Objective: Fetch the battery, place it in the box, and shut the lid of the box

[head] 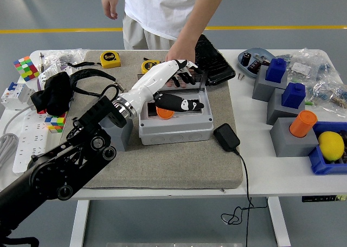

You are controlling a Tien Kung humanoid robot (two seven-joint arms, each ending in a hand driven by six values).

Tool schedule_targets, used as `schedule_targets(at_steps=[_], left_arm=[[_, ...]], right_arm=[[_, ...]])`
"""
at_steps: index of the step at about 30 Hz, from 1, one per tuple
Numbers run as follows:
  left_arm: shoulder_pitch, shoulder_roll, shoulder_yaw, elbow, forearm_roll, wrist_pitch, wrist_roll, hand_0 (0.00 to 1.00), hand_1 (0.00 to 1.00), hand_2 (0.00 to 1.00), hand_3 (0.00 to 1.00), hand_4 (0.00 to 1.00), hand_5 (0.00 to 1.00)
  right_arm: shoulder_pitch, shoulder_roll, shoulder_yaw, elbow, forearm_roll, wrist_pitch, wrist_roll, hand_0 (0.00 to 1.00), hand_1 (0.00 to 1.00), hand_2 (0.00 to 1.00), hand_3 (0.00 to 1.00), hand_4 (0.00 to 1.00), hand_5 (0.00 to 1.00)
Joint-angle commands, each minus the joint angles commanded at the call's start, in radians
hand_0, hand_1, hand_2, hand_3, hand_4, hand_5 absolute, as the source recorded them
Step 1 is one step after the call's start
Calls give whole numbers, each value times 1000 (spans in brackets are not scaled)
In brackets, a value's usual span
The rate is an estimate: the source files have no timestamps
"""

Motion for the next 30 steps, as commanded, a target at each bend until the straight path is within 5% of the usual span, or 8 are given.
schedule_targets(at_steps=[9, 14, 30], left_arm=[[104, 109, -44, -76, -17, -11, 10, 398, 609, 566, 597, 998, 386], [140, 148, -56, -77, -23, -16, 18, 395, 608, 573, 591, 998, 377], [153, 140, -35, -35, -35, -25, 28, 391, 609, 572, 589, 998, 378]], right_arm=[[1, -1, 7, 0, 4, 0, 2, 609, 656, 679, 583, 980, 557], [2, -2, 9, 0, 4, 0, 2, 609, 657, 679, 584, 980, 557], [1, -2, 6, 0, 10, 0, 4, 609, 656, 680, 584, 982, 556]])
